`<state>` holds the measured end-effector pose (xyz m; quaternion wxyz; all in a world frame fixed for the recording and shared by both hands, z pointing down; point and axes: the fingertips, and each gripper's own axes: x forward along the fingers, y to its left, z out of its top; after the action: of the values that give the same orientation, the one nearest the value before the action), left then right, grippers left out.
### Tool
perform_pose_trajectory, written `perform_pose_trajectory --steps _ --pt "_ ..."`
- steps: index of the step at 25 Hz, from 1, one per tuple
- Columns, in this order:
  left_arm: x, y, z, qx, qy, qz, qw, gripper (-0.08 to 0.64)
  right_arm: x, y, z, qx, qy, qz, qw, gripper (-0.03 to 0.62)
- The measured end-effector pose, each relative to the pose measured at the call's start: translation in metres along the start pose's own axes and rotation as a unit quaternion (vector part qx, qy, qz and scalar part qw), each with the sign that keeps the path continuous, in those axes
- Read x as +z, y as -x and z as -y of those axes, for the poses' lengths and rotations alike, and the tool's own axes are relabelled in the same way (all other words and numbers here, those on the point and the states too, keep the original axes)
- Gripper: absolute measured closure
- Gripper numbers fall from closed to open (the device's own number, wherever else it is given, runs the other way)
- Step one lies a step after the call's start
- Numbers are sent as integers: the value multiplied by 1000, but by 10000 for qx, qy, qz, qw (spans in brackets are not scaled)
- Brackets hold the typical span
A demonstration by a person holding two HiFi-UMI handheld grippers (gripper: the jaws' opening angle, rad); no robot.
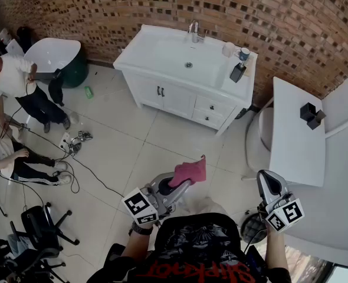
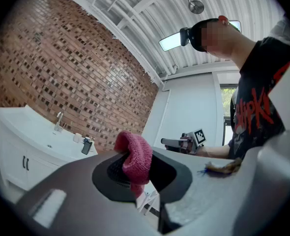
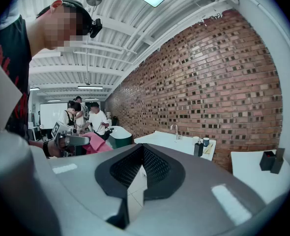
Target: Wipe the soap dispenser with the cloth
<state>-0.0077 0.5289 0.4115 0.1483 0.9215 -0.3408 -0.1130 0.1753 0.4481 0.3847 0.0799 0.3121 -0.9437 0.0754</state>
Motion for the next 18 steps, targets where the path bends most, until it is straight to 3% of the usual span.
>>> perform_pose_trajectory --steps 3,9,14,18 --pt "4 8 -16 275 -155 75 9995 514 -2 -11 -1 85 135 -74 9998 591" --pt "1 -3 -41 439 4 104 9990 514 -9 -32 18 209 42 -198 9996 591" --pt "7 -33 -79 602 -36 -63 9982 514 -8 -73 53 530 -31 -128 9985 591" --pt "23 -84 -114 593 -100 -99 9981 514 8 -101 105 586 -130 183 9980 591"
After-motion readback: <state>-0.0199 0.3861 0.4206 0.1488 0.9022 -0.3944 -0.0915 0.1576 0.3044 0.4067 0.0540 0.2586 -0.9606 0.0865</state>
